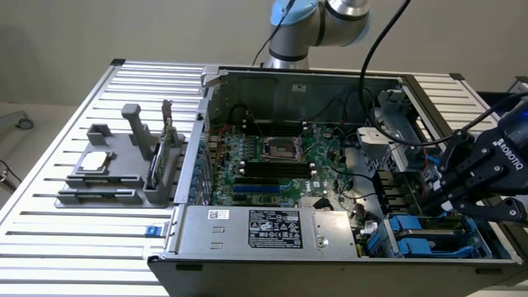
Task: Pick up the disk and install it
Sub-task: 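Insert the second disk wire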
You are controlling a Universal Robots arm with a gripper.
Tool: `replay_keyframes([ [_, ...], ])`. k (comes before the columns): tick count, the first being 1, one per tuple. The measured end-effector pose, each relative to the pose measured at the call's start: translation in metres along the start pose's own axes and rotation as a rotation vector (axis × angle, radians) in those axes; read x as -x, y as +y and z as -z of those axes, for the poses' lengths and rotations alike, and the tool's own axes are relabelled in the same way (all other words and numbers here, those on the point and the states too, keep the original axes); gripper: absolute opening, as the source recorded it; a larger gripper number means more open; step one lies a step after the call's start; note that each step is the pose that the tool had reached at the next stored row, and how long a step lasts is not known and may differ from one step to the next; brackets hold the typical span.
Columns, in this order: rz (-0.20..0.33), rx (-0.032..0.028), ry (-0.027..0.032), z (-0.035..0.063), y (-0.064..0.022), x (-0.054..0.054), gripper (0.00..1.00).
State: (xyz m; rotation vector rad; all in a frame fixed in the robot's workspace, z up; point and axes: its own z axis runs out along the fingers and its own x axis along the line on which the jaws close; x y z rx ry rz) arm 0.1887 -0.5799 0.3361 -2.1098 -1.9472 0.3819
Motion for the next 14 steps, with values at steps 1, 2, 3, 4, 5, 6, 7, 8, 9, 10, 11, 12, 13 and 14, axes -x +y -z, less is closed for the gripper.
replay_keyframes([
  [1,0.000,-0.0042,-0.0001,-0.0003,0.0012,0.000,0.16],
  [2,0.000,-0.0092,-0.0004,-0.0005,0.0024,0.001,0.16],
  [3,0.000,-0.0141,-0.0003,-0.0008,0.0036,0.001,0.16],
  [4,0.000,-0.0187,-0.0007,-0.0007,0.0047,0.001,0.16],
  [5,0.000,-0.0233,-0.0010,-0.0007,0.0056,0.002,0.16],
  [6,0.000,-0.0277,-0.0013,-0.0006,0.0064,0.002,0.16],
  [7,0.000,-0.0316,-0.0014,-0.0005,0.0073,0.002,0.16],
  [8,0.000,-0.0354,-0.0015,-0.0004,0.0083,0.002,0.16],
  [9,0.000,-0.0393,-0.0016,-0.0003,0.0093,0.002,0.16],
  [10,0.000,-0.0434,-0.0017,-0.0002,0.0104,0.002,0.16],
  [11,0.000,-0.0468,-0.0017,-0.0002,0.0114,0.003,0.16],
  [12,0.000,-0.0499,-0.0017,-0.0002,0.0123,0.003,0.16],
  [13,0.000,-0.0528,-0.0013,-0.0005,0.0130,0.003,0.16],
  [14,0.000,-0.0553,-0.0007,-0.0008,0.0136,0.004,0.16],
])
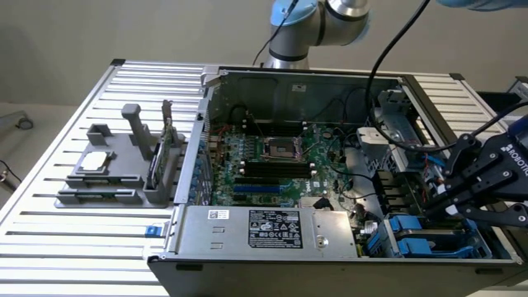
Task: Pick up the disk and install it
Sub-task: 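Insert the second disk wire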
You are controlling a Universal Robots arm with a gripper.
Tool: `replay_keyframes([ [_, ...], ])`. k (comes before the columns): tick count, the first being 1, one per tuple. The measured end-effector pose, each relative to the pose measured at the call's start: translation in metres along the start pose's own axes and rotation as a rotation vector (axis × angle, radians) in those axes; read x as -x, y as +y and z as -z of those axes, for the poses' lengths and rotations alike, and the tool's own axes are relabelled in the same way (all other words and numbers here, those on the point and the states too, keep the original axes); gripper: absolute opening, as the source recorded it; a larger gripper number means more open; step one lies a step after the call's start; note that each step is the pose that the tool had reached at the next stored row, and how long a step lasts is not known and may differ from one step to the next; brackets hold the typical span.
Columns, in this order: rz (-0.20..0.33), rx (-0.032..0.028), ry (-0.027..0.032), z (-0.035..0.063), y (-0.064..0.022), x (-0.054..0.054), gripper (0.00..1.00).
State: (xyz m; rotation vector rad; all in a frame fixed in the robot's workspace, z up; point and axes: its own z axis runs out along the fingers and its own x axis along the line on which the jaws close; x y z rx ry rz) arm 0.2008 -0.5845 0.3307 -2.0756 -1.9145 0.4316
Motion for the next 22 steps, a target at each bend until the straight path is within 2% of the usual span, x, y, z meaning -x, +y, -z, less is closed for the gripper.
replay_keyframes([
  [5,-0.001,-0.0142,0.0026,-0.0020,0.0023,0.0020,0.16],
  [10,-0.002,-0.0255,0.0061,-0.0015,0.0058,0.0022,0.16],
  [22,-0.003,-0.0417,0.0134,-0.0036,0.0103,0.0031,0.16],
])
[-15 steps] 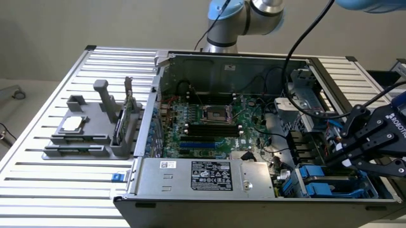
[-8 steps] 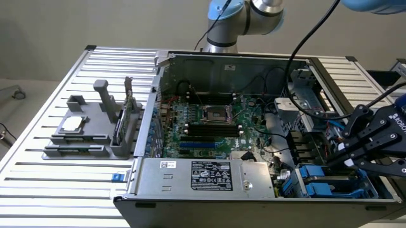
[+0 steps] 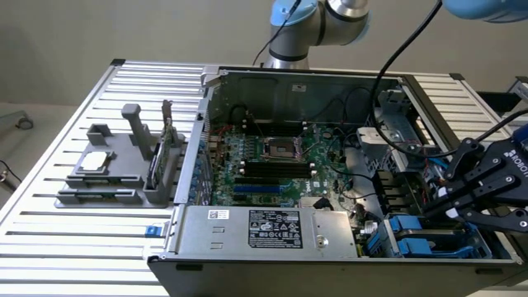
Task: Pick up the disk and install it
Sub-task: 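Insert the second disk wire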
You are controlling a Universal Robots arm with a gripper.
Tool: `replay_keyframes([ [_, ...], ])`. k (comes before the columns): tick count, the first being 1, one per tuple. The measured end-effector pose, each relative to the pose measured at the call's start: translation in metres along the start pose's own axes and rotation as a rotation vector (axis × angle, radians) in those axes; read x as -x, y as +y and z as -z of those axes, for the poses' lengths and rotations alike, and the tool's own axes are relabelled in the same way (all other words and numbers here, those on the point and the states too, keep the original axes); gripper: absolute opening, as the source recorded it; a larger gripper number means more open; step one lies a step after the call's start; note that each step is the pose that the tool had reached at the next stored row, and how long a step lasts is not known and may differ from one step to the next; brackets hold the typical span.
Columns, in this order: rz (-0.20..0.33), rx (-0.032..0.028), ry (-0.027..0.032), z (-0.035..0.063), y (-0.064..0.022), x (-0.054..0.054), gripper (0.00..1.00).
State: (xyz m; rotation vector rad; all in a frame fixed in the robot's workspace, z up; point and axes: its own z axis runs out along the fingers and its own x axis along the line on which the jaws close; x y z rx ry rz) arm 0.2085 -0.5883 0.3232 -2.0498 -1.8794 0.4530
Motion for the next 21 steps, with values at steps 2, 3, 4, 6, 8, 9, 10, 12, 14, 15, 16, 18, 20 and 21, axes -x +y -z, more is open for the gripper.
replay_keyframes([
  [2,0.000,-0.0031,0.0017,-0.0005,0.0008,0.000,0.16],
  [3,0.001,-0.0047,0.0031,-0.0008,0.0015,0.001,0.16],
  [4,0.001,-0.0061,0.0044,-0.0010,0.0020,0.001,0.16],
  [6,0.003,-0.0089,0.0073,-0.0015,0.0033,0.001,0.16],
  [8,0.004,-0.0106,0.0100,-0.0016,0.0041,0.001,0.16],
  [9,0.004,-0.0111,0.0102,-0.0016,0.0042,0.001,0.16],
  [10,0.004,-0.0115,0.0103,-0.0017,0.0043,0.001,0.16],
  [12,0.004,-0.0118,0.0106,-0.0014,0.0043,0.001,0.16],
  [14,0.004,-0.0119,0.0107,0.0001,0.0036,0.002,0.18],
  [15,0.004,-0.0120,0.0105,0.0016,0.0029,0.002,0.24],
  [16,0.004,-0.0120,0.0106,0.0032,0.0022,0.002,0.24],
  [18,0.004,-0.0120,0.0111,0.0059,0.0007,0.003,0.31],
  [20,0.005,-0.0122,0.0121,0.0056,-0.0028,0.005,0.31],
  [21,0.005,-0.0122,0.0129,0.0039,-0.0066,0.006,0.31],
])
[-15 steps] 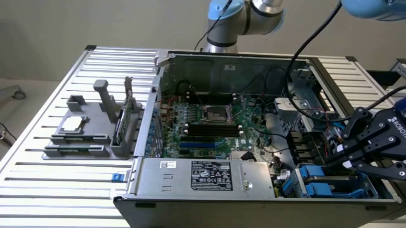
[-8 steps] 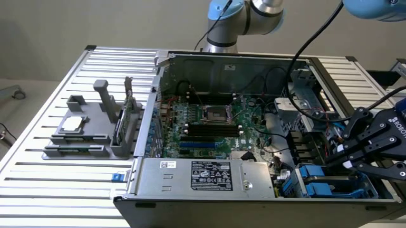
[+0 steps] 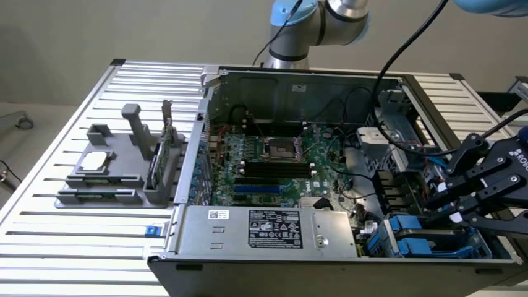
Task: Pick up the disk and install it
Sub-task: 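Insert the second disk wire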
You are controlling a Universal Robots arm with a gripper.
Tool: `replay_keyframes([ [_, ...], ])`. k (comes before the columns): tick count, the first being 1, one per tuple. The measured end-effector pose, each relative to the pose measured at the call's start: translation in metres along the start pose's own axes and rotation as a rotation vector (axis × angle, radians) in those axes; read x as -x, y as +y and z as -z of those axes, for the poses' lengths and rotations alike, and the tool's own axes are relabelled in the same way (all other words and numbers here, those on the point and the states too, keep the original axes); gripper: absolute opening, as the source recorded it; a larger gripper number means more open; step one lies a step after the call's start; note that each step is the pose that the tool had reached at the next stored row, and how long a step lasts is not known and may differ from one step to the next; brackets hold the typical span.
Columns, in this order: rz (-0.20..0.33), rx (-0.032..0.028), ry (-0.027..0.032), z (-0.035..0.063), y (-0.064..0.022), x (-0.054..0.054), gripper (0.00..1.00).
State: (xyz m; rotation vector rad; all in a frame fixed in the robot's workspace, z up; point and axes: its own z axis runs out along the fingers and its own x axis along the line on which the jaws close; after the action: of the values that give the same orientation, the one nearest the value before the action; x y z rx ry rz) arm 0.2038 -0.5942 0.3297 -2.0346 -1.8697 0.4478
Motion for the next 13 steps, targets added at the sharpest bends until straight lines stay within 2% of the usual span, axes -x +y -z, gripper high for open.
replay_keyframes([
  [8,0.003,-0.0006,0.0064,-0.0122,-0.0338,0.010,0.31],
  [10,0.004,-0.0007,0.0075,-0.0120,-0.0437,0.012,0.31],
  [13,0.004,-0.0008,0.0089,-0.0061,-0.0546,0.015,0.31],
])
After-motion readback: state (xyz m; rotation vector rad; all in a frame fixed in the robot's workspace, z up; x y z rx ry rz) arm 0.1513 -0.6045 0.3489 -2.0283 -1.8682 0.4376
